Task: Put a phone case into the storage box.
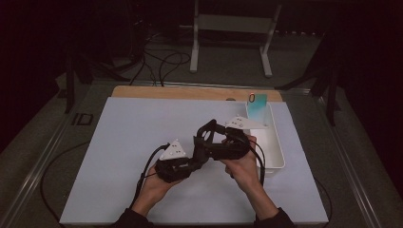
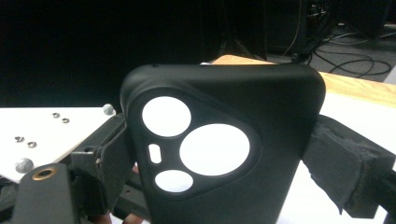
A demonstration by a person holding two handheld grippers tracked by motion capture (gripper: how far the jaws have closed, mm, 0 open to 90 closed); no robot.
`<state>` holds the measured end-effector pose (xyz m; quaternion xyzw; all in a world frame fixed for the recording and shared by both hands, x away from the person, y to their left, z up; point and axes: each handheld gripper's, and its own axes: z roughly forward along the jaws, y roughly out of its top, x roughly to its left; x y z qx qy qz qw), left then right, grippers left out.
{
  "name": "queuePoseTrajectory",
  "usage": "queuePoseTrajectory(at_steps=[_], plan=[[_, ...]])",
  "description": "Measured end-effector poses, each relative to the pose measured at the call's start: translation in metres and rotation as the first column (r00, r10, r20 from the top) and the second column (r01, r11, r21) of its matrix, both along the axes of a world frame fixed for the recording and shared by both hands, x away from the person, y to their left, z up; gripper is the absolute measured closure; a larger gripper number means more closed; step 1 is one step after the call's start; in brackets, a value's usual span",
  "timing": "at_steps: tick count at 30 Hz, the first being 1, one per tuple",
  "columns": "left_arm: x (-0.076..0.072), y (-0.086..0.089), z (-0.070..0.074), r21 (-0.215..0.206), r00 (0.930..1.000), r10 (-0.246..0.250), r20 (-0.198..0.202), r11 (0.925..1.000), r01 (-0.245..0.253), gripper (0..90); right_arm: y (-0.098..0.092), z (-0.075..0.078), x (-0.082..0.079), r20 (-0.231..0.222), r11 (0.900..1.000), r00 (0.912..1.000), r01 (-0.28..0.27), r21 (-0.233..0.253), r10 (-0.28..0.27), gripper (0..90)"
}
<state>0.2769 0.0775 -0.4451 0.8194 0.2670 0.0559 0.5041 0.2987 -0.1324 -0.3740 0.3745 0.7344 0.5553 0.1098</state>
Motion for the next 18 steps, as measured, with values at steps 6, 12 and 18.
queuePoseTrajectory(at_steps=[6,12,18], plan=[[-0.001,0.007,0.003,0.005,0.9962,0.084,0.021,0.9964,-0.084,35.6,0.000,-0.003,0.001,-0.001,1.000,1.0000,0.001,-0.012,-0.001,14.4],[-0.001,0.018,0.003,0.014,0.9782,0.200,0.053,0.9794,-0.201,6.7,-0.001,-0.004,0.002,-0.003,1.000,0.9999,0.013,-0.018,-0.013,14.3],[-0.002,0.030,0.000,0.022,0.9615,0.259,0.092,0.9648,-0.262,1.2,-0.002,-0.004,0.002,-0.002,1.000,0.9999,0.016,-0.019,-0.016,14.3]])
